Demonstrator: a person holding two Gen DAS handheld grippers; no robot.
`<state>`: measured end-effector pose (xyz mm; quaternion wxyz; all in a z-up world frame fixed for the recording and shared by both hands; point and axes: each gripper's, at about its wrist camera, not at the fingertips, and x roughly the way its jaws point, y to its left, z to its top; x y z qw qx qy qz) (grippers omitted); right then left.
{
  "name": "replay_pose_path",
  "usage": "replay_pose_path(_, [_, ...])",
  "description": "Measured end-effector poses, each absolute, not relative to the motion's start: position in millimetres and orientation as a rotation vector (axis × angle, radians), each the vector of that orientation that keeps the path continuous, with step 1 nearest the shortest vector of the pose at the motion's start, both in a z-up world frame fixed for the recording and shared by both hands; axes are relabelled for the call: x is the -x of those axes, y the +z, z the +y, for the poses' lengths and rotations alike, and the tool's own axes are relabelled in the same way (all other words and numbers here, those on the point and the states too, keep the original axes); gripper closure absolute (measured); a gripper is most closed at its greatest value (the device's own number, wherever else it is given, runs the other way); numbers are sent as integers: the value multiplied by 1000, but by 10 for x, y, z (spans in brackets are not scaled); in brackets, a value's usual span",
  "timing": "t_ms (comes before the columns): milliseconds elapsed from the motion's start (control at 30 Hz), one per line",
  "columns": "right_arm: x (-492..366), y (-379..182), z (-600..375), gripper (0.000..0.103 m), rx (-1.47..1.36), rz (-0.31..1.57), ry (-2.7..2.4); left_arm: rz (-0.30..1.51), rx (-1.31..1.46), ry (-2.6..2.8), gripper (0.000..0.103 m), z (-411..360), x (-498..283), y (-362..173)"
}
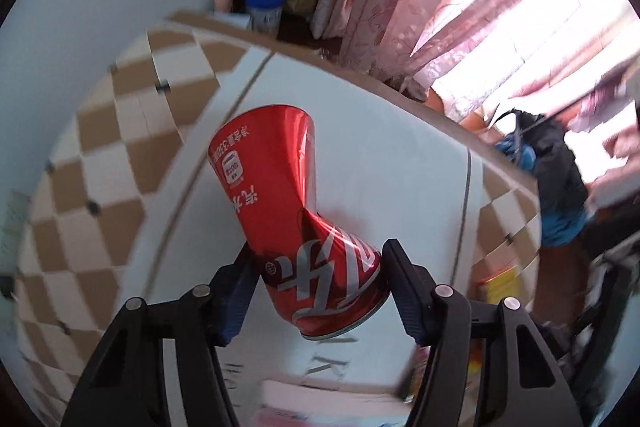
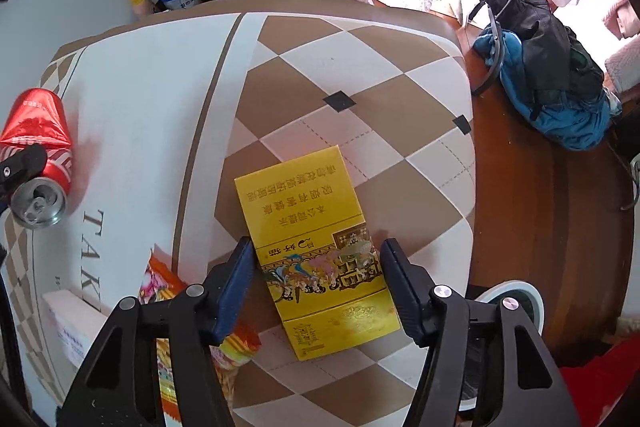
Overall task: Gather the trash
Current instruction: 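Grasp the red cola can with the left tool while the right tool grasps the yellow box, then carry the can and yellow box over the bin and open both tools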
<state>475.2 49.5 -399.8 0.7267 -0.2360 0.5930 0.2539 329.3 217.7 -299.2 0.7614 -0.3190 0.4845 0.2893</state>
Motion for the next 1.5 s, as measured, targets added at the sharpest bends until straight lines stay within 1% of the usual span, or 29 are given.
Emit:
replay_pose_path(167, [-4669,-3772,380,39,464,1264,575,1048,554,633,45,2002,-3201,-2764])
replay_pose_path(267, [-4604,-3517,274,39,401,1224,587,1027,520,625,45,1908,-3143,-2605])
replay_pose_path(467, [-4368,-2992,-66,39,266,1140,622,927,412,606,46,1537,-2925,-2053])
replay_pose_path(600, [-4141,-2604,-510,39,182,1071,639,862,365,557,46,1169,-2760,-1679])
replay_pose_path(767, [-3927,-2222,-1200,39,96,1032,623,814,321,451,46,567,-2688,-1324])
replay_pose_path(1000, [-3849,-1794,-2313,40,13,975,536,792,247,258,46,-450,-2844,-1075])
replay_pose_path(1100, [-3859,-1787,-2860,40,-14,981,470,800,229,174,46,-863,-2982,-1094])
replay_pose_path(1233, [-3976,-1964,-3420,40,-29,1023,392,841,231,80,46,-1377,-3254,-1255])
replay_pose_path(1367, [-4173,-2349,-3924,40,-55,1101,331,947,273,-17,46,-1785,-3640,-1640])
replay_pose_path(1500, [-4412,-2846,-4316,40,-103,1209,294,1118,365,-96,46,-2072,-4081,-2262])
